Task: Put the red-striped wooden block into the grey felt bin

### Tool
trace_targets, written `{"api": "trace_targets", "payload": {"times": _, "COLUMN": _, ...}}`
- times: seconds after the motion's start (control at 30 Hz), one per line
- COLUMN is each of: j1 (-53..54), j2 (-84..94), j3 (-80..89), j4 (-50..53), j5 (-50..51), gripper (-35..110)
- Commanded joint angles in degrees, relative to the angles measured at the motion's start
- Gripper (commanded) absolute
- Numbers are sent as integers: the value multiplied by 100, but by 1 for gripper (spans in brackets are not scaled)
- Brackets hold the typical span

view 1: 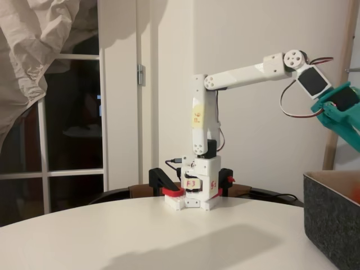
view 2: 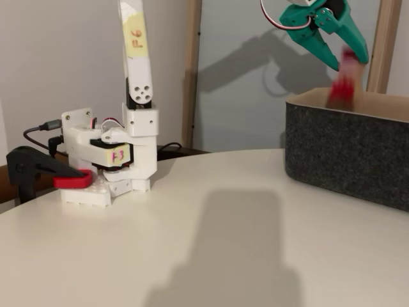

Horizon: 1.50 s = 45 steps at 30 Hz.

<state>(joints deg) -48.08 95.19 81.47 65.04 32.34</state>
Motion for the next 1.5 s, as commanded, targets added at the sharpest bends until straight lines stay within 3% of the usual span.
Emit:
{"api": "trace_targets", "payload": {"times": 0.0, "j1": -18, "j2": 352, "j3": -193, "j4": 193, "j5": 97, "gripper": 24}}
{"api": "trace_targets", "payload": {"times": 0.53, "j1": 976, "j2": 2540, "j3": -62, "j4": 2391, "j5": 1371, "gripper": 24}}
{"api": "trace_targets", "payload": {"times": 0.7, "j1": 2320, "j2": 3287, "j3": 422, "j4": 2514, "j5": 2610, "gripper": 21}}
{"api": "trace_targets", "payload": {"times": 1.0, "j1": 5836, "j2": 3771, "j3": 1011, "j4": 2496, "j5": 4588, "gripper": 20}}
{"api": "trace_targets", "payload": {"times": 1.3, "j1": 8464, "j2": 3718, "j3": 1767, "j4": 1371, "j5": 5045, "gripper": 14}}
{"api": "trace_targets", "payload": {"times": 1.47, "j1": 9167, "j2": 3735, "j3": 3173, "j4": -105, "j5": 4808, "gripper": 3}}
